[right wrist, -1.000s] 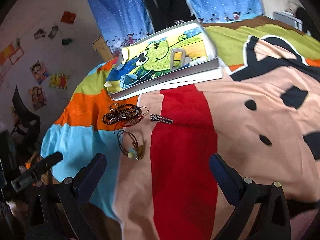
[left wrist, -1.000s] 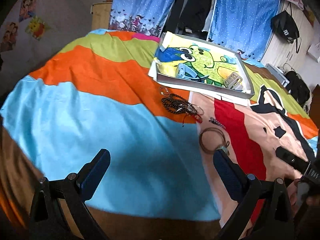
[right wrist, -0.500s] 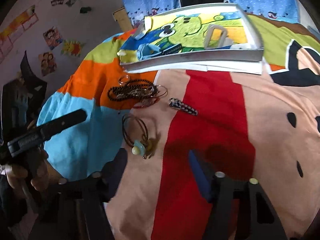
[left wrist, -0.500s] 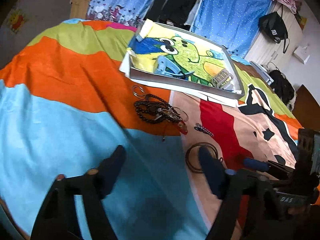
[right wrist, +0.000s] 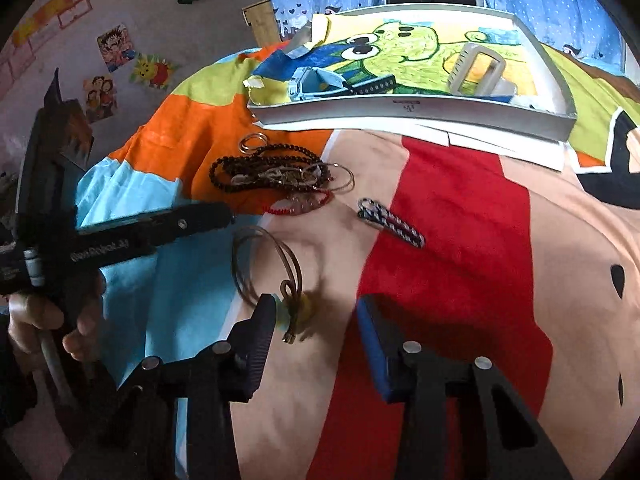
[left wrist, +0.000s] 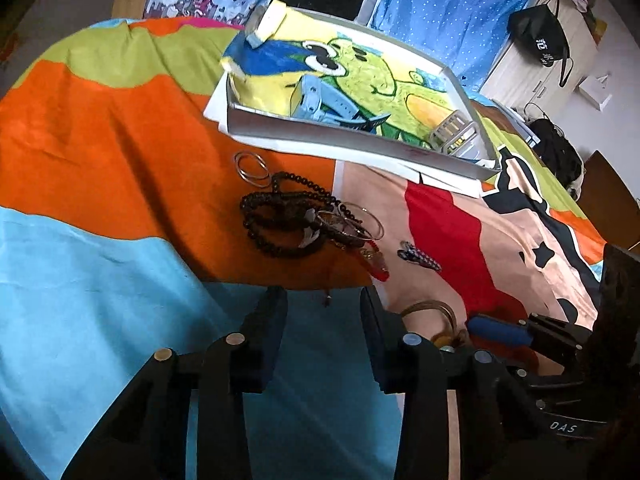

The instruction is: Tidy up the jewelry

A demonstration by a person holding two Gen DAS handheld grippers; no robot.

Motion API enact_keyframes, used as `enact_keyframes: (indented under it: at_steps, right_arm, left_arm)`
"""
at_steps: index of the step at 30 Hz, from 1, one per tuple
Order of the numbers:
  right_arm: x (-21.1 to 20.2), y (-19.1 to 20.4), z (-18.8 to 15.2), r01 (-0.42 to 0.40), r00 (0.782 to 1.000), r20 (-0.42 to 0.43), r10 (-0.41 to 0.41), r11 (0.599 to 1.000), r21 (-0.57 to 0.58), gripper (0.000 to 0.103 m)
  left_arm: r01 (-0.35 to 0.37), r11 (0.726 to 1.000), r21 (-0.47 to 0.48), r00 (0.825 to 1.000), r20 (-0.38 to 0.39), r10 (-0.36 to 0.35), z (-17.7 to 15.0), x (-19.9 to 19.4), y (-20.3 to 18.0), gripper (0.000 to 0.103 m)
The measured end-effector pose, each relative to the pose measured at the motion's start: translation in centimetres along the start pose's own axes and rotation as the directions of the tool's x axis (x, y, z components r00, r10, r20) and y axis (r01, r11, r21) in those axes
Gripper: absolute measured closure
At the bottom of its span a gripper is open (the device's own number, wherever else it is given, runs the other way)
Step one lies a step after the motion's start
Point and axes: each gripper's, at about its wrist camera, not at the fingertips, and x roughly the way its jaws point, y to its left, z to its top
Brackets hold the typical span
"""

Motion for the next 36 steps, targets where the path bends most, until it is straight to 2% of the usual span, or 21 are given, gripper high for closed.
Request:
enact_keyframes:
  at_steps: [2, 9, 21, 22, 24, 25, 31, 36]
  right_arm:
    - [0.3, 0.2, 0.3, 0.004, 1.000, 0.012, -0.004, 1.000, -0.014, 0.063]
    - [1.3, 0.9, 0.9, 0.036, 0.999, 0.031, -0.034, 0.998, -0.059, 0.063]
    - [2.9, 2.1, 1.2, 0.112, 0.993, 0.041, -0.107, 0.984, -0.138, 0.063]
    - [3.1, 2.2, 1.3, 0.120, 0.992, 0.042, -0.115, 0.982, -0.144, 0.065]
    - [3.2, 2.4, 1.4, 0.125, 0.992, 0.046, -0.120, 0.980, -0.153, 0.079]
    - [3.2, 2.4, 1.4, 0.122, 0.992, 0.047, -0.116, 0.980, -0.156, 0.095]
    - [2.7, 1.8, 1.6, 0.178, 0.983, 0.075, -0.170, 0.976, -0.126, 0.099]
    - [2.5, 0.3, 1.8, 0.170, 0.984, 0.063, -0.166, 0.984, -0.052, 0.099]
  left_arm:
    - [0.001, 1.000, 0.010, 1.000, -0.004, -0.001, 0.0, 0.2, 0.0, 0.072]
    - [-0.031, 0.999, 0.015, 0.999, -0.018, 0.031, -0.1, 1.0, 0.3, 0.083]
    - [-0.042, 0.999, 0.018, 0.999, -0.023, 0.043, 0.0, 1.4, 0.2, 0.084]
    - [-0.043, 0.999, 0.019, 0.999, -0.024, 0.043, 0.0, 1.4, 0.2, 0.084]
    - [-0.044, 0.999, 0.021, 0.999, -0.024, 0.044, 0.0, 1.4, 0.2, 0.084]
    - [-0.043, 0.999, 0.020, 0.999, -0.024, 0.043, 0.0, 1.4, 0.2, 0.084]
    - [-0.036, 0.998, 0.042, 0.999, -0.019, 0.037, -0.1, 1.5, -0.2, 0.084]
    - [-0.047, 0.997, 0.061, 0.999, -0.020, 0.049, 0.2, 2.0, -0.7, 0.084]
